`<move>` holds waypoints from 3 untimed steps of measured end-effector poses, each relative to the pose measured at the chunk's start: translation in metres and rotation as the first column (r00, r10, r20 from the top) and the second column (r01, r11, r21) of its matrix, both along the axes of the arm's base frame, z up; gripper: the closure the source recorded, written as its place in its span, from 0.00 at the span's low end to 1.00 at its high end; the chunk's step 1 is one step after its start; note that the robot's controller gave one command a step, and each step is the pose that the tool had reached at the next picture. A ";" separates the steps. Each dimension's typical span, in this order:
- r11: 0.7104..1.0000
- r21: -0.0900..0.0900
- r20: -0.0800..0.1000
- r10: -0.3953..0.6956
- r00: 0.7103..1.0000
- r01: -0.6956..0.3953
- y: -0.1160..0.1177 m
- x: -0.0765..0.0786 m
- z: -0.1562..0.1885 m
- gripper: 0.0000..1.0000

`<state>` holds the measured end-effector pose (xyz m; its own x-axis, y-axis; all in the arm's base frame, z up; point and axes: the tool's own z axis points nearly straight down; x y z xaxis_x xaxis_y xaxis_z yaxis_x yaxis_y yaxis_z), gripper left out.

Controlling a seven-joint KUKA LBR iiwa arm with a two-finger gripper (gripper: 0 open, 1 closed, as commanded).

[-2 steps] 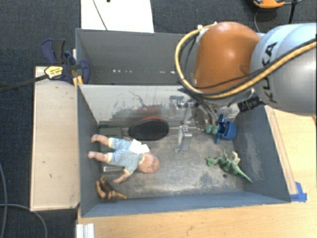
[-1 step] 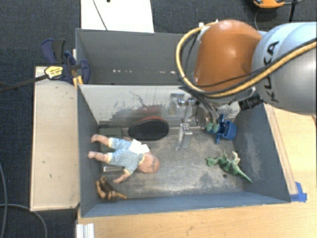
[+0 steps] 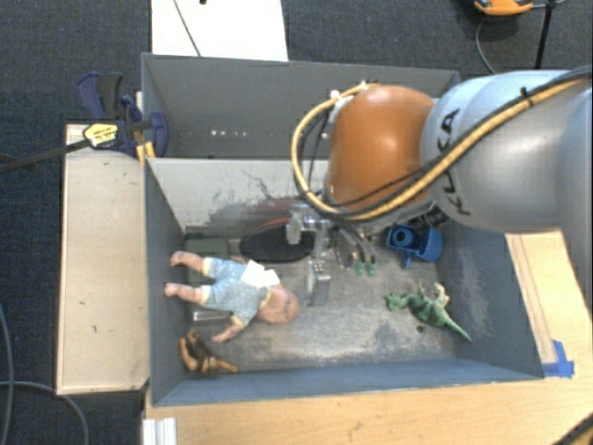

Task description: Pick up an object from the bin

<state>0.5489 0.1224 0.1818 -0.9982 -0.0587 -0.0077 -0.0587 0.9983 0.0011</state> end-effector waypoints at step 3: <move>0.999 0.005 0.009 0.050 0.999 -0.050 0.057 -0.031 -0.104 0.00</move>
Offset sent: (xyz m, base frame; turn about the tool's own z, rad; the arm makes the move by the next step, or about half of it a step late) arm -0.0415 0.0608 -0.0514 -0.1197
